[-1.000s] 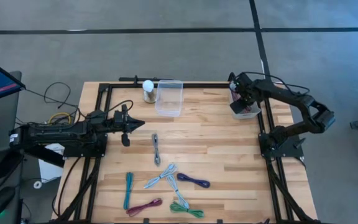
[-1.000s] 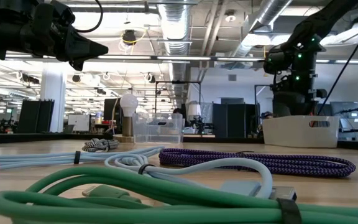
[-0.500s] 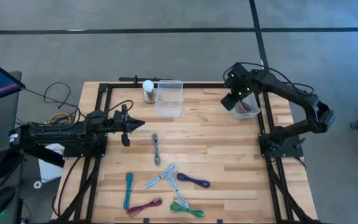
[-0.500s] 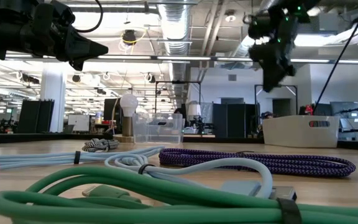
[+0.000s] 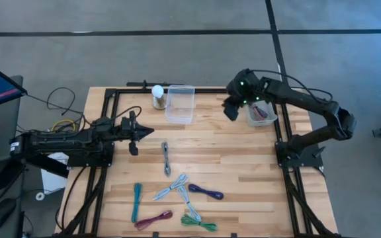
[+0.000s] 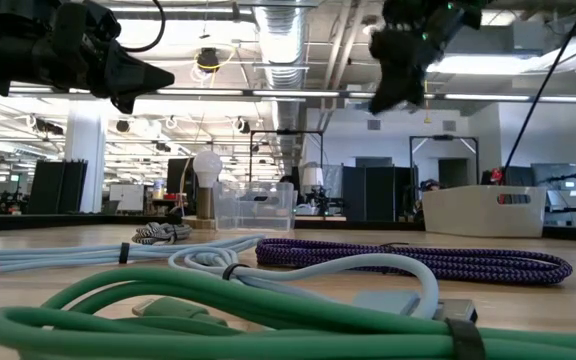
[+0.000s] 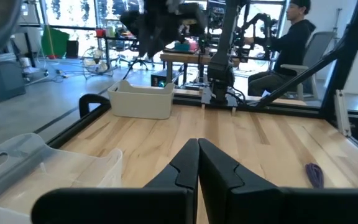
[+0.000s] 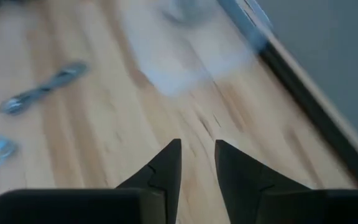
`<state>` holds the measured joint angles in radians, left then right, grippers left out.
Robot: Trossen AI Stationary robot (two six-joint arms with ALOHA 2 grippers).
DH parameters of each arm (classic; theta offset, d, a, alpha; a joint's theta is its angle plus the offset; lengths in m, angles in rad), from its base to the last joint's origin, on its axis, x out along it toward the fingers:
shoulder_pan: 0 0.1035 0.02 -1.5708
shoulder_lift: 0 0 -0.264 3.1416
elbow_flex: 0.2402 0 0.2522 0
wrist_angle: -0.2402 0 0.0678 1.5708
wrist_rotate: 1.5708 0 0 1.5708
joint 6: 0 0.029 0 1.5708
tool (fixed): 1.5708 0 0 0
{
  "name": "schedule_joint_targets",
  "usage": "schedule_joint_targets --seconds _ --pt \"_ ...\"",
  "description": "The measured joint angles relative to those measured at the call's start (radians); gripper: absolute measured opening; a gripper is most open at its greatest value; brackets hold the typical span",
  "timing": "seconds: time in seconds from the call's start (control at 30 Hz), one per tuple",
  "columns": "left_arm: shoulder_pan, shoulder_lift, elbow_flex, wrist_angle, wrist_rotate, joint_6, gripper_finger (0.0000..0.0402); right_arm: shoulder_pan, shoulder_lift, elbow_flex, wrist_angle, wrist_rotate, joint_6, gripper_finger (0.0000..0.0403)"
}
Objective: Pick & Place USB Port
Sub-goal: Put the black white charger cable into the transparent bin
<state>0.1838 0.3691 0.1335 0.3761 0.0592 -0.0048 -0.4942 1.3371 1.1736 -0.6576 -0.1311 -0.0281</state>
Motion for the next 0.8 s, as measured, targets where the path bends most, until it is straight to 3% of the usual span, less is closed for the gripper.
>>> schedule_joint_targets --seconds 0.2,0.43,0.7,0.8 --pt "0.000 0.000 0.000 0.000 0.083 -0.027 0.0010 0.127 -0.058 0.000 0.081 -0.002 -0.145 0.0074" --pt "0.000 0.015 0.000 -0.001 0.071 -0.087 0.0010 0.244 -0.166 0.000 0.009 0.060 -0.129 0.0060" --pt "-0.002 0.162 0.136 -0.169 -0.122 -0.095 0.0010 0.313 -0.225 0.000 -0.110 0.265 -0.125 0.0058" --pt "-0.008 0.206 0.188 -0.169 -0.212 -0.175 0.0007 0.319 -0.231 0.000 -0.138 0.329 -0.109 0.0058"
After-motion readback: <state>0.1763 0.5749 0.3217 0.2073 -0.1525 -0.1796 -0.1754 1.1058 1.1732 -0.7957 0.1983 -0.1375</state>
